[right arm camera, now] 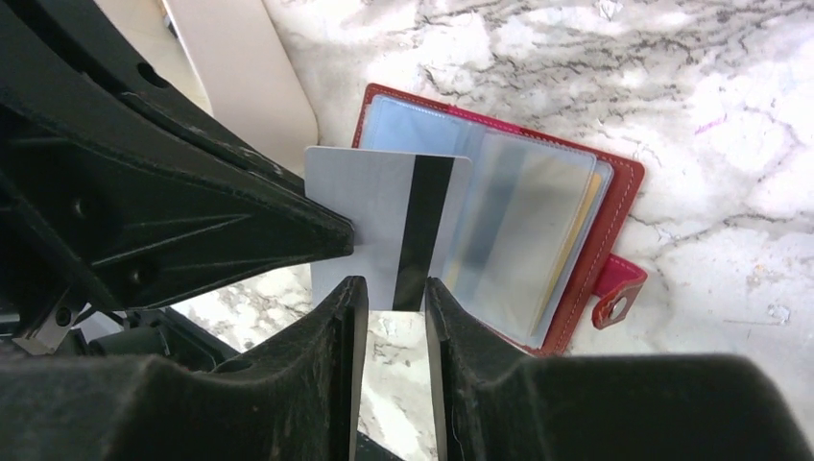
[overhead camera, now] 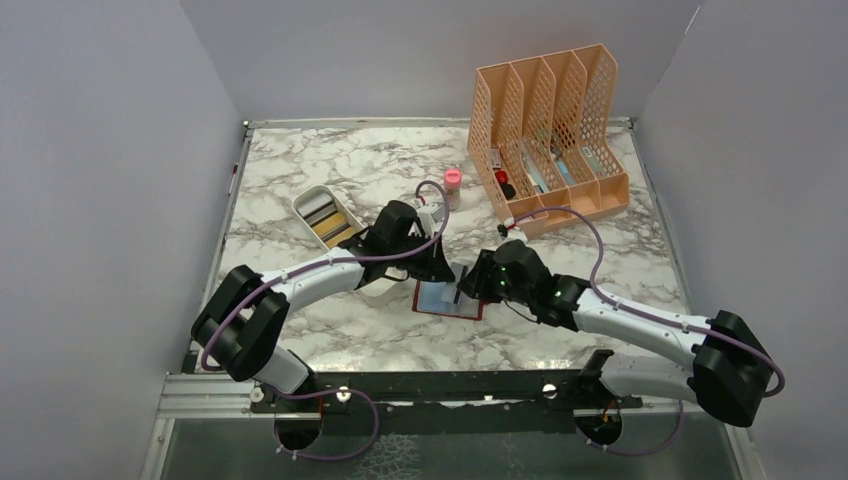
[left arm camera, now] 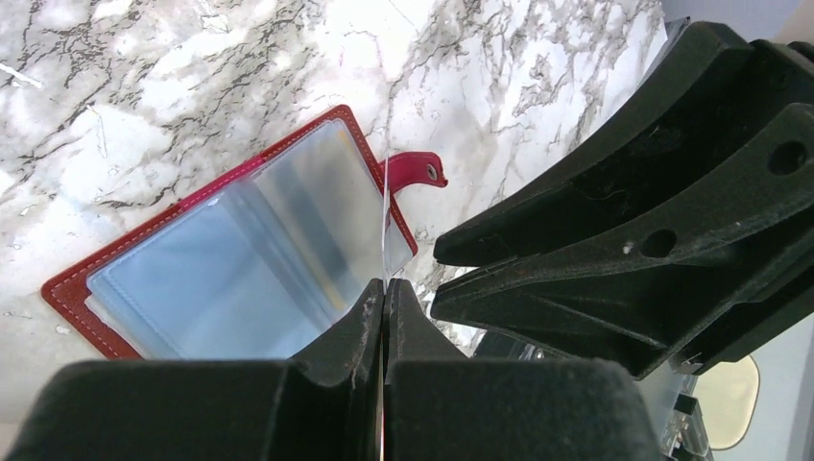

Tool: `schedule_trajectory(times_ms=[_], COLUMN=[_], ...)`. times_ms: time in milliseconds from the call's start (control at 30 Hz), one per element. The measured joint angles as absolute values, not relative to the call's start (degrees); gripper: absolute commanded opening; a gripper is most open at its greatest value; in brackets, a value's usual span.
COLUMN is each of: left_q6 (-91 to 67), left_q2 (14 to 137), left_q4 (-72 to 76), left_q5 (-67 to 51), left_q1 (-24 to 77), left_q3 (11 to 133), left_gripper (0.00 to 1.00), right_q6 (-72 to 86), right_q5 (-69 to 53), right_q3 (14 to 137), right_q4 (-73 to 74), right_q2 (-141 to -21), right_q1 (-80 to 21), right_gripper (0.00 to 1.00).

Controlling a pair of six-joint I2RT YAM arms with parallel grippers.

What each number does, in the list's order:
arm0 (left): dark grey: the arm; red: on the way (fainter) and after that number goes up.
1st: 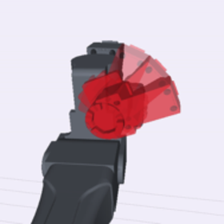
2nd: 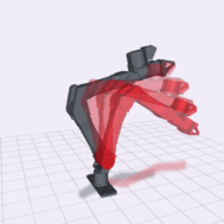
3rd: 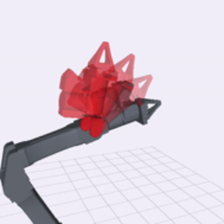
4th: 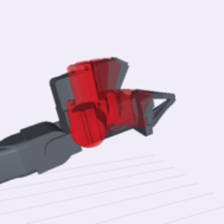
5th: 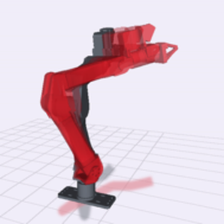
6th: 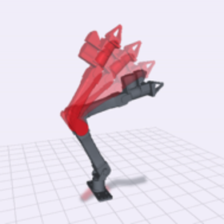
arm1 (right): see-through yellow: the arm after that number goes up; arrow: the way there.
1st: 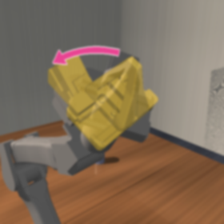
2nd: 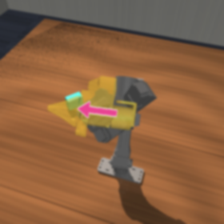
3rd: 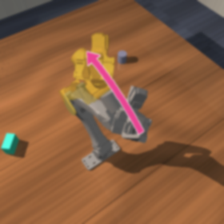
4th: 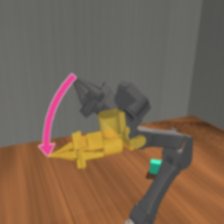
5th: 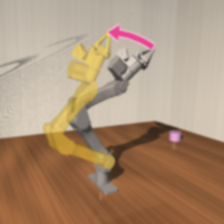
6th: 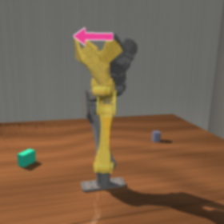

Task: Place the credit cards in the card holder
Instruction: Insert the credit card into the card holder.

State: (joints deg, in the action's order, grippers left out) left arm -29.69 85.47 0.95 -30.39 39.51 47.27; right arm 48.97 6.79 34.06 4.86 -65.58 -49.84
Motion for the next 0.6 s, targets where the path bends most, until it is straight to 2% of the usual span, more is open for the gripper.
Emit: schedule_trajectory(times_ms=[133, 233, 400, 600], left_q6=[-29.54, -29.32, -29.45, -29.82], left_q2=[85.45, 85.27, 85.1, 86.11], left_q4=[-0.6, -3.29, -5.89, -6.13], left_q5=[-28.51, -25.41, -23.55, -23.51], left_q1=[39.51, 39.46, 39.07, 38.7], left_q3=[47.35, 47.62, 47.64, 47.64], left_gripper=[0.0, 0.0, 0.0, 0.0], right_q6=[48.77, 48.36, 47.86, 47.59], right_q5=[6.87, 7.88, 9.85, 10.66], right_q3=[34.0, 34.0, 33.87, 33.78], right_q4=[5.85, 6.04, 6.13, 5.69], right_q2=[-66.22, -68.14, -72.16, -76.82], right_q1=[-49.84, -49.84, -49.84, -49.76], right_gripper=[0.14, 0.06, 0.01, 0.01])
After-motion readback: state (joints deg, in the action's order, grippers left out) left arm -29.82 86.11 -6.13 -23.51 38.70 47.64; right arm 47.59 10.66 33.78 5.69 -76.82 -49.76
